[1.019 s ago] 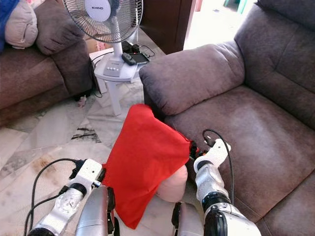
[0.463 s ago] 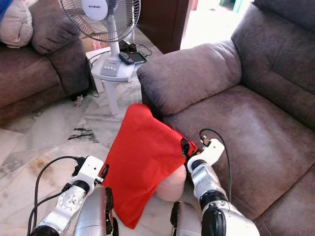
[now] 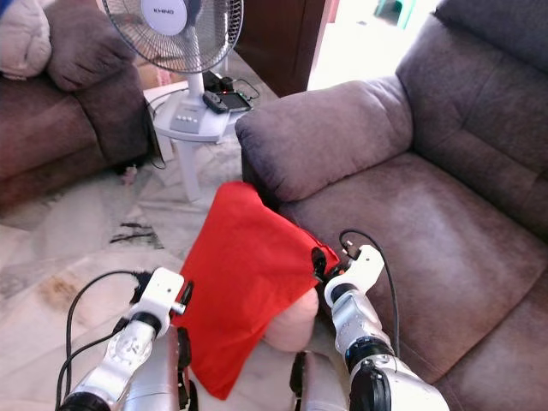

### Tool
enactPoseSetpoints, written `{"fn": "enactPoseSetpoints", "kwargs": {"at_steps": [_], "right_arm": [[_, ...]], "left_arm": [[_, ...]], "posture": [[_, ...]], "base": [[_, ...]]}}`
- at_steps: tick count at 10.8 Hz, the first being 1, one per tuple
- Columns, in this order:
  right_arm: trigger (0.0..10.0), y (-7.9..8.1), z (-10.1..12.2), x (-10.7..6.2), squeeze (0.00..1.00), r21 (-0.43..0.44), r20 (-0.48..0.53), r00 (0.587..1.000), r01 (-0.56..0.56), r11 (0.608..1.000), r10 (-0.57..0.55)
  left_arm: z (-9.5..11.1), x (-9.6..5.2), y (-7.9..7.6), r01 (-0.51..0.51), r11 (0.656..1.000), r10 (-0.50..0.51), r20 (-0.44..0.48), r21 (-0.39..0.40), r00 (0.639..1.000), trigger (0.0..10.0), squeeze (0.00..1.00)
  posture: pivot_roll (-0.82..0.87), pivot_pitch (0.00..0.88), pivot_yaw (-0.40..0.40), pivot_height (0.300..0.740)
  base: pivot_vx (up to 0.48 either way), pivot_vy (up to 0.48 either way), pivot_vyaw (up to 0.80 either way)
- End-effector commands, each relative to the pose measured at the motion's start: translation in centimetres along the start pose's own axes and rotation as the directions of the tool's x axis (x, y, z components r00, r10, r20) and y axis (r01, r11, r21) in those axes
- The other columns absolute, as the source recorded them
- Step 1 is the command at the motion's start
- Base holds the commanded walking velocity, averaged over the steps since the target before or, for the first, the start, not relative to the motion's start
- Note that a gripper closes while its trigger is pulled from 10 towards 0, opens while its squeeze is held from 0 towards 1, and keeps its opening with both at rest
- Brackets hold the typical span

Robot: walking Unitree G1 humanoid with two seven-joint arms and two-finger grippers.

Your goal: Move the pillow to the sofa from floor

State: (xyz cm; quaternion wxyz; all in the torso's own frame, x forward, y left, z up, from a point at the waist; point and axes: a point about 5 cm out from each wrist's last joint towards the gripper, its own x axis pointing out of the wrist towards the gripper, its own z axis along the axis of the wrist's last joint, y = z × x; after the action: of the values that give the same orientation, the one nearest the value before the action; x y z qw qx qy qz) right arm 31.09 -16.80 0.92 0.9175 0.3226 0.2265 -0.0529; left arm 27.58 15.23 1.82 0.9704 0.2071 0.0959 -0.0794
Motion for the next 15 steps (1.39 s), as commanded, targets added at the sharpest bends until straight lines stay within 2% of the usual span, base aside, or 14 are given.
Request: {"fn": "enactPoseSetpoints", "kwargs": {"at_steps": [1, 2, 5, 6, 7, 9, 11, 13, 15], "right_arm": [[10.0, -0.1, 0.8, 0.1, 0.00, -0.004, 0.025, 1.000, 0.000, 1.000, 0.001], [10.0, 0.6, 1.3, 0.3, 0.00, 0.003, 0.044, 0.998, -0.039, 0.999, 0.039], [10.0, 1.0, 0.8, 0.3, 0.00, 0.002, 0.031, 0.998, -0.059, 0.998, 0.059], [10.0, 1.1, 0.4, 0.3, 0.00, -0.010, 0.015, 0.998, -0.063, 0.998, 0.063], [10.0, 1.1, 0.2, 0.2, 0.00, -0.012, 0.008, 0.998, -0.065, 0.998, 0.065], [10.0, 1.4, 0.3, 0.3, 0.00, -0.010, 0.007, 0.997, -0.078, 0.997, 0.078], [10.0, 2.1, 0.8, 0.5, 0.00, 0.022, 0.036, 0.993, -0.110, 0.994, 0.109], [10.0, 3.6, 1.6, 0.8, 0.00, 0.084, 0.092, 0.979, -0.187, 0.979, 0.180], [10.0, 4.0, 1.6, 0.8, 0.00, 0.103, 0.100, 0.975, -0.207, 0.973, 0.197]], "left_arm": [[0.8, 0.1, 0.3, -0.030, 0.999, 0.031, 0.045, -0.018, 0.998, 10.0, 0.00], [1.9, -0.2, 1.4, -0.098, 0.995, 0.097, 0.112, 0.009, 0.989, 10.0, 0.00], [3.9, -1.2, 3.2, -0.204, 0.979, 0.202, 0.193, -0.009, 0.960, 10.0, 0.00], [5.1, -2.0, 4.1, -0.237, 0.971, 0.237, 0.232, -0.027, 0.943, 10.0, 0.00], [5.0, -3.1, 4.7, -0.275, 0.960, 0.280, 0.229, -0.055, 0.932, 10.0, 0.00], [3.4, -5.3, 4.0, -0.258, 0.965, 0.261, 0.169, -0.042, 0.950, 10.0, 0.00], [3.4, -6.9, 3.3, -0.258, 0.965, 0.263, 0.144, -0.053, 0.954, 10.0, 0.00], [3.7, -8.1, 3.3, -0.261, 0.963, 0.268, 0.133, -0.069, 0.954, 10.0, 0.00], [3.6, -8.6, 3.3, -0.259, 0.963, 0.266, 0.121, -0.068, 0.956, 10.0, 0.00]], "posture": [[0.08, 0.086, -0.149, 0.601], [0.09, 0.107, -0.161, 0.601], [0.11, 0.151, -0.177, 0.601], [0.11, 0.174, -0.181, 0.601], [0.12, 0.192, -0.185, 0.601], [0.12, 0.230, -0.190, 0.601], [0.14, 0.258, -0.201, 0.601], [0.16, 0.281, -0.205, 0.601], [0.16, 0.292, -0.202, 0.601]], "base": [[0.000, 0.000, 0.00], [0.000, 0.000, 0.00], [0.000, 0.000, 0.00], [0.000, 0.000, 0.00], [0.000, 0.000, 0.00], [0.000, 0.000, 0.00], [0.000, 0.000, 0.00], [0.000, 0.000, 0.00], [0.000, 0.000, 0.00]]}}
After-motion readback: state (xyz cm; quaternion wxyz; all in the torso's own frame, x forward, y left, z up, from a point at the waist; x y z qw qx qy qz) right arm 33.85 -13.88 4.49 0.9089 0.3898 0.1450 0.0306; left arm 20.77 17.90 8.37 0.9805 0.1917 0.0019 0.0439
